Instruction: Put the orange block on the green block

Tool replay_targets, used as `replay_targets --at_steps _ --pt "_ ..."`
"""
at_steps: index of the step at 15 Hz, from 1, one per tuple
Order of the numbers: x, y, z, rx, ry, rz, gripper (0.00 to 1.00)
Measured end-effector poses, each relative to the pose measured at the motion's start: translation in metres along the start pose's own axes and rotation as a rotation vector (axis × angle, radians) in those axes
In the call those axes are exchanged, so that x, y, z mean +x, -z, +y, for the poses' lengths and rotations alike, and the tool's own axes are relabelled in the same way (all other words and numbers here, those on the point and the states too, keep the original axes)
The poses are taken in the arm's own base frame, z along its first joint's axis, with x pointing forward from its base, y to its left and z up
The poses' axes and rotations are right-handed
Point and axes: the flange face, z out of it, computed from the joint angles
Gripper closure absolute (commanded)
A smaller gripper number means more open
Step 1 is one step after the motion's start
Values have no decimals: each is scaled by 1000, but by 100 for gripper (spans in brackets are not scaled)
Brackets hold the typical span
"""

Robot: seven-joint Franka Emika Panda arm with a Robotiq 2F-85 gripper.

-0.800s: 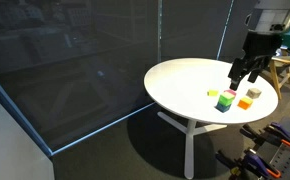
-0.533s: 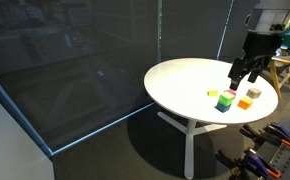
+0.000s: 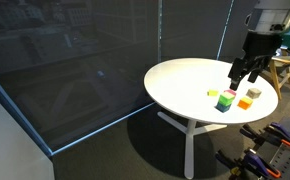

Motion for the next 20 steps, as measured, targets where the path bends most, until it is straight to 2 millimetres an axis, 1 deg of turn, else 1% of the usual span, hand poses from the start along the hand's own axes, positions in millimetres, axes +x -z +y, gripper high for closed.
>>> replay_targets --at_steps 6,11,17,20 --pt "3 5 1 8 -5 9 0" --pt "15 23 9 51 -41 36 0" --pt "36 51 29 152 -132 73 0" --pt "49 60 42 188 -188 93 0"
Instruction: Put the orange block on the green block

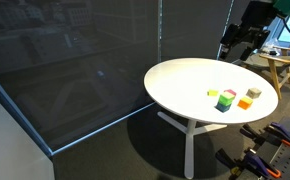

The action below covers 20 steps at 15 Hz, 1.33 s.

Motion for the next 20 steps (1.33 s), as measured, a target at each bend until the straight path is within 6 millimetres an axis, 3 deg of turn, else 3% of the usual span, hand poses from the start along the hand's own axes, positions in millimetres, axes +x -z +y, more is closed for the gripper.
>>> replay_targets --at_steps 11,20 --pt "55 15 46 27 -222 77 0" --pt "84 8 85 -5 -329 139 0"
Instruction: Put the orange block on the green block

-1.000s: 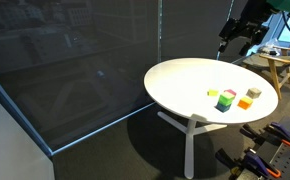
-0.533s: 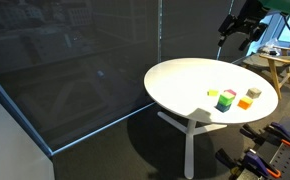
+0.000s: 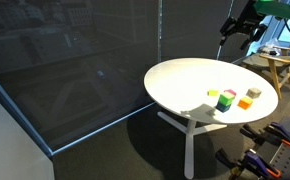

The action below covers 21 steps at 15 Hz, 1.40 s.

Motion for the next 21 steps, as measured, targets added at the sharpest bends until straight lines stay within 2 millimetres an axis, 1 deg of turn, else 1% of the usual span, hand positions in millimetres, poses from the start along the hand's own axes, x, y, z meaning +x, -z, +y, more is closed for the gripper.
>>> replay_targets --at_steps 5,10,15,17,21 --pt "17 -23 24 -28 -56 -28 0" --pt "28 -50 49 -50 -116 -83 0" --pt "41 -71 71 -68 -157 -119 0" --pt "41 -76 73 -74 -161 -128 0" --pt "41 -76 71 -73 -156 -128 0"
